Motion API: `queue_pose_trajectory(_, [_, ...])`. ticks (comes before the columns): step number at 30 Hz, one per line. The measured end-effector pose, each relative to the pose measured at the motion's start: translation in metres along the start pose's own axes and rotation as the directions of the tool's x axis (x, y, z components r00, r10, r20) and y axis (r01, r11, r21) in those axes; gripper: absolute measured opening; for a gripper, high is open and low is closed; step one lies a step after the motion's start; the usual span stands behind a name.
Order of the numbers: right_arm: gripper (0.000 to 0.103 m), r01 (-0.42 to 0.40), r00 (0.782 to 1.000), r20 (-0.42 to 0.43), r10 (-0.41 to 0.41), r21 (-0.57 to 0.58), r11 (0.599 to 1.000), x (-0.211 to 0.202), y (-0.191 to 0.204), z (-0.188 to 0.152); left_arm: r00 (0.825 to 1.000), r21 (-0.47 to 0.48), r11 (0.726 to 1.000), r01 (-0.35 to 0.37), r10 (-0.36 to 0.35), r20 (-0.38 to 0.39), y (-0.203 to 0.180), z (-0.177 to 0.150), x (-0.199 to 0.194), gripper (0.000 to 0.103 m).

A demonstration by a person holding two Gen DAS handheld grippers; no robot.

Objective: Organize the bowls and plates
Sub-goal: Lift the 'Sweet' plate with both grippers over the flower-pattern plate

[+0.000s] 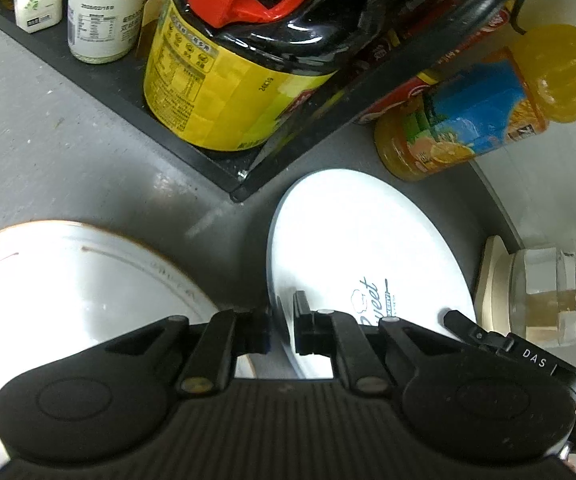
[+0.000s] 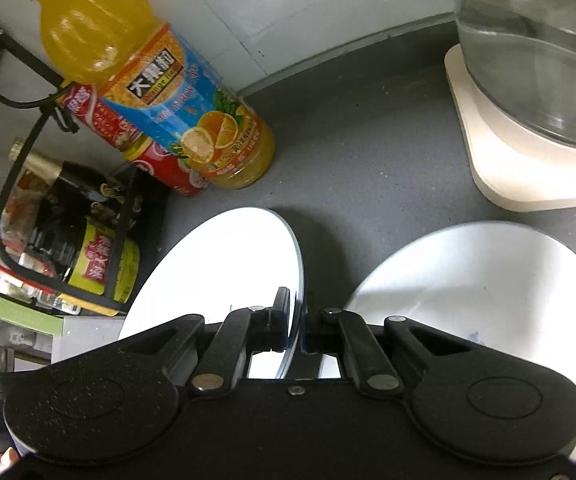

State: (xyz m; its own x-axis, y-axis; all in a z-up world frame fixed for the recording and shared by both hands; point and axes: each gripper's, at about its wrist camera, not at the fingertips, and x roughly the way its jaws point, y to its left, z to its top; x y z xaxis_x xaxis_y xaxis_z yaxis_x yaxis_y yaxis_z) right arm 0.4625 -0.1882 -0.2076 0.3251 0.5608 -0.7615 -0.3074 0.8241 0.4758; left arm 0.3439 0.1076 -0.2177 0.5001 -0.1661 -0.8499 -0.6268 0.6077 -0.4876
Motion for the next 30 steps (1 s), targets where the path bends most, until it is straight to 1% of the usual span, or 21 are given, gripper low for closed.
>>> queue_pose_trajectory(4, [0.006, -0.012, 1.0, 0.009, 0.012, -0.017, 1.0, -0.014, 0.003, -0.006, 1.0, 0.008, 1.0, 0.002, -0.002, 0.015, 0.001, -0.01, -0.014, 0.008])
queue_pose_trajectory(7, [0.007, -0.044, 0.999, 0.017, 0.044, -0.007, 0.999, -0.025, 0.002, -0.012, 0.999, 0.016, 1.0, 0.001, -0.002, 0.032, 0.0, -0.015, -0.026, 0.008])
queue_pose_trajectory(11, [0.008, -0.058, 0.998, 0.032, 0.059, -0.009, 0.998, -0.037, 0.006, -0.02, 0.999, 0.019, 1.0, 0.002, -0.003, 0.052, 0.001, -0.026, -0.041, 0.008])
queue_pose_trajectory(16, [0.009, -0.076, 0.997, 0.027, 0.078, -0.046, 0.996, -0.051, 0.011, -0.031, 0.998, 0.003, 1.0, -0.004, 0.004, 0.066, 0.008, -0.041, -0.053, 0.008])
queue_pose_trajectory(22, [0.01, -0.106, 0.994, 0.022, 0.108, -0.094, 0.99, -0.061, 0.02, -0.042, 0.996, -0.011, 1.0, -0.007, 0.008, 0.086, 0.019, -0.053, -0.072, 0.008])
queue_pose_trajectory(30, [0.011, -0.146, 0.989, 0.0, 0.147, -0.126, 0.981, -0.064, 0.029, -0.056, 0.994, -0.042, 0.999, -0.016, 0.021, 0.111, 0.032, -0.063, -0.091, 0.008])
